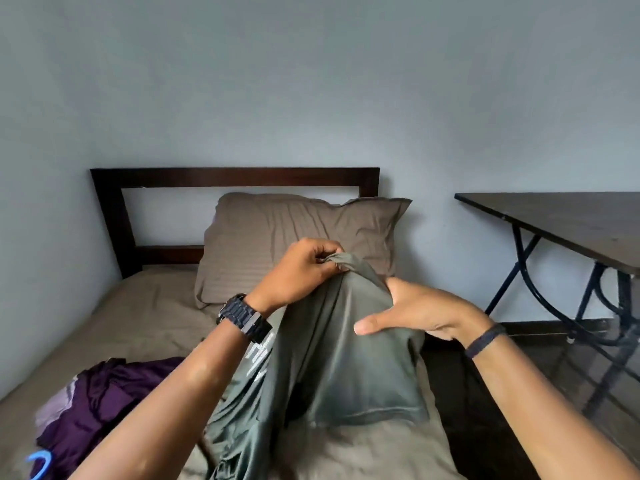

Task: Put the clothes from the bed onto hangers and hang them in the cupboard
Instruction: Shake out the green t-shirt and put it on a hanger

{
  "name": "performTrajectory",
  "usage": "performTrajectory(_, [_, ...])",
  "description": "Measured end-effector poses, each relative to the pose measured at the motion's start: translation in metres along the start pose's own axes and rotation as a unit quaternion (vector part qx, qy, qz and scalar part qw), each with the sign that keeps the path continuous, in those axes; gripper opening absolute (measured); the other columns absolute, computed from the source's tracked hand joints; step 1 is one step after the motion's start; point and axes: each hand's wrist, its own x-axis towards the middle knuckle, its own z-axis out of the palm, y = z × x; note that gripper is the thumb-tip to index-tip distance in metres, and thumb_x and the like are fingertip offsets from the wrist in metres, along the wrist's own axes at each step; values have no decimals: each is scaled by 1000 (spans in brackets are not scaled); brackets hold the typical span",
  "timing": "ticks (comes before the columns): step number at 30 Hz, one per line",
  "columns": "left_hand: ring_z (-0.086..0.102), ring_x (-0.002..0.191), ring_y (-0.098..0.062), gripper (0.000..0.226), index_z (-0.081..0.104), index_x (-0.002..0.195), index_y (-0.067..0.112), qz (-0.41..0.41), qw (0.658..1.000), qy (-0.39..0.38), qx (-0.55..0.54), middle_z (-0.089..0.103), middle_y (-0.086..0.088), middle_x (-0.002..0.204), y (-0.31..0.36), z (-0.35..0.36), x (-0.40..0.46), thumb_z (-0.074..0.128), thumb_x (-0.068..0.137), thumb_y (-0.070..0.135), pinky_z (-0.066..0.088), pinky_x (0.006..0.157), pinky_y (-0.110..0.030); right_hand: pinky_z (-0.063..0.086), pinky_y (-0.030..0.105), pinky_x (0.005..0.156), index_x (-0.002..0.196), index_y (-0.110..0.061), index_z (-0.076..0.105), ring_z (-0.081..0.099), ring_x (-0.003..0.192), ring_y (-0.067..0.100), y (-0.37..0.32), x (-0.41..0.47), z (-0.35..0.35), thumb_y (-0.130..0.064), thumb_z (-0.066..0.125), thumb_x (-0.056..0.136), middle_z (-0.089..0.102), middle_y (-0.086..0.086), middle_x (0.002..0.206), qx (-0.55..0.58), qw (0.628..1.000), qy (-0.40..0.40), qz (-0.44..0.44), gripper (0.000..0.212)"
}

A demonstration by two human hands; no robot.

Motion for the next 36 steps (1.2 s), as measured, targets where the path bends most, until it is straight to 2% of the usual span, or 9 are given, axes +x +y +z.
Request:
performTrajectory(3, [47, 64, 3, 25, 54, 72, 24, 27, 992, 88, 85, 52, 16, 65, 9, -5, 14, 57, 89, 6, 33, 62, -19, 51, 35, 81, 105, -1, 55, 62, 98, 34, -2, 5, -14, -35, 77, 72, 65, 8, 99, -182, 982, 10, 46, 53])
performTrajectory(6, [39, 58, -4, 27, 47, 69, 20, -20, 987, 154, 52, 46, 12, 63, 2, -13, 27, 54, 93, 8, 29, 57, -23, 32, 18, 50, 72, -12, 40, 41, 59, 11, -16, 4, -35, -20, 62, 87, 44, -1, 71, -235, 969, 50, 57, 28])
performTrajectory(10, [42, 58, -2, 33, 48, 66, 27, -26, 984, 158, 85, 48, 13, 61, -2, -33, 33, 54, 94, 12, 30, 56, -18, 38, 29, 59, 77, -3, 49, 44, 67, 18, -17, 11, -70, -14, 44, 85, 47, 8, 74, -130, 976, 173, -11, 14])
performTrajectory(14, [47, 58, -6, 12, 58, 80, 18, -33, 999, 21, -37, 57, 4, 66, -5, -37, 26, 65, 88, 23, 34, 55, -22, 31, 29, 60, 69, -12, 48, 41, 65, 18, -38, 7, -96, 0, 36, 85, 44, 6, 66, 133, 957, 234, -105, 24])
performTrajectory(20, [38, 56, -5, 33, 57, 64, 9, -113, 949, -293, -24, 46, 6, 62, -50, 45, -17, 61, 92, 26, 36, 58, -20, 40, 18, 54, 71, -10, 64, 54, 60, 10, -25, 17, -90, 9, 31, 85, 59, 6, 70, 57, 965, 243, -75, 40])
performTrajectory(23, [51, 65, -7, 26, 55, 80, 14, -265, 930, -221, -125, 52, 2, 78, -83, 77, -37, 51, 97, 33, 49, 69, -25, 48, 16, 56, 73, -5, 63, 55, 72, 20, 12, 23, -90, 11, 33, 90, 60, 10, 76, 134, 955, 262, -14, 38])
performTrajectory(27, [48, 71, -10, 73, 61, 88, 7, -272, 952, -47, -131, 54, 0, 77, -99, 99, -44, 54, 69, 77, 41, 75, -30, 52, 27, 77, 105, 10, 63, 58, 80, 25, 55, 34, -96, 13, 31, 94, 61, 17, 99, 252, 907, 335, 32, 34])
performTrajectory(31, [64, 82, 1, 44, 64, 108, 8, -230, 931, -263, -109, 67, 8, 99, -94, 112, -51, 76, 75, 35, 44, 75, -12, 53, 30, 73, 106, 8, 63, 60, 77, 25, 74, 50, -93, 13, 30, 93, 62, 14, 88, 322, 858, 396, 50, 35])
performTrajectory(36, [65, 96, -33, 41, 62, 110, -1, -321, 857, -379, 136, 67, -16, 107, -146, 116, -71, 67, 85, 32, 49, 66, -26, 49, 31, 83, 107, 4, 63, 56, 101, 28, 96, 67, -72, 7, 43, 95, 63, 15, 100, 301, 880, 361, 65, 24])
